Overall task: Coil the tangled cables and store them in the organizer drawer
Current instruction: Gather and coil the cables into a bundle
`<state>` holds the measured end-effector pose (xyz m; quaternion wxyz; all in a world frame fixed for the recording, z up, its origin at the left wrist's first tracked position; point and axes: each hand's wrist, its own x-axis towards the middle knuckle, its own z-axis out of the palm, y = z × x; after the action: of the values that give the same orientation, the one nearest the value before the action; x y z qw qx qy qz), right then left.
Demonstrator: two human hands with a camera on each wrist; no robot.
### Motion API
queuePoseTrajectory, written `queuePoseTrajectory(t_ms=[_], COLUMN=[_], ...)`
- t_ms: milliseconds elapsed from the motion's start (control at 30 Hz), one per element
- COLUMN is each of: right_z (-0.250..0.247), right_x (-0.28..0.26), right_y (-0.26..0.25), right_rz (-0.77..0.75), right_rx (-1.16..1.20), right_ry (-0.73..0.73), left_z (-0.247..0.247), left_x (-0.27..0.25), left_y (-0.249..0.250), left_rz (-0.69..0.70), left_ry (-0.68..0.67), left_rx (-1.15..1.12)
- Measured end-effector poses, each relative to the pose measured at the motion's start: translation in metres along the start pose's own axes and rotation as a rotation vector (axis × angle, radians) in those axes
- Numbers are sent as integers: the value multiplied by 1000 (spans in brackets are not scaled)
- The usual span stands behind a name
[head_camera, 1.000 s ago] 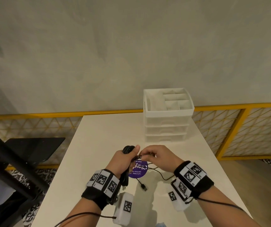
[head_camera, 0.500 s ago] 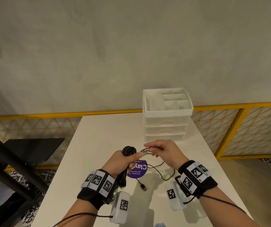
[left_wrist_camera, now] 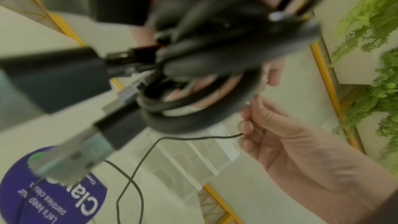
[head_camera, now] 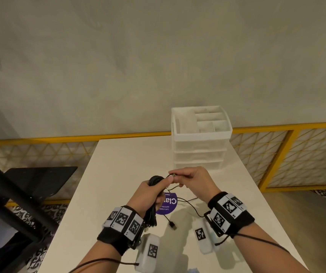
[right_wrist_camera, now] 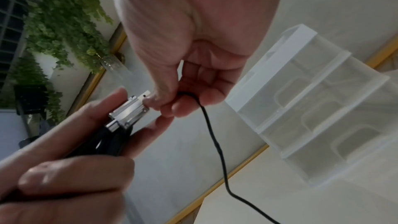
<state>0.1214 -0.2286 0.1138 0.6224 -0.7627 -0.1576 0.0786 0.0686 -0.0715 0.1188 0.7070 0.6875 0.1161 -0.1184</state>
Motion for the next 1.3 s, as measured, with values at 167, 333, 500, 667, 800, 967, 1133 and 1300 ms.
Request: queuePoseTrajectory(t_ms=[167,333,500,667,800,967,1133,1300], right_z=[-2,4,27,37,38,35,20,9], right_x=[4,3,-4,-7,-8,-14,-13,-12], right_y=[1,1,-3,-4,-4,17,40,47], right_rz=[13,-16,-58,-43,-57,-26,82,201], right_rx=[13,96,76,-19,-21,-60,-17,-62], right_ry=[112,137,70,-37,39,-94,-133,-131], left_z=[-1,7,18,15,12,-7,-24,-33], left_x=[3,7,10,14,11,14,13,14], left_y=[3,5,8,7,7,22,29,28], left_rz=[78,195,280,282,256,196,214,281], left_ry=[42,244,341,380,423,415,402,458], left_rx=[22,-70,-80,-169,-203,-366,-388,-412])
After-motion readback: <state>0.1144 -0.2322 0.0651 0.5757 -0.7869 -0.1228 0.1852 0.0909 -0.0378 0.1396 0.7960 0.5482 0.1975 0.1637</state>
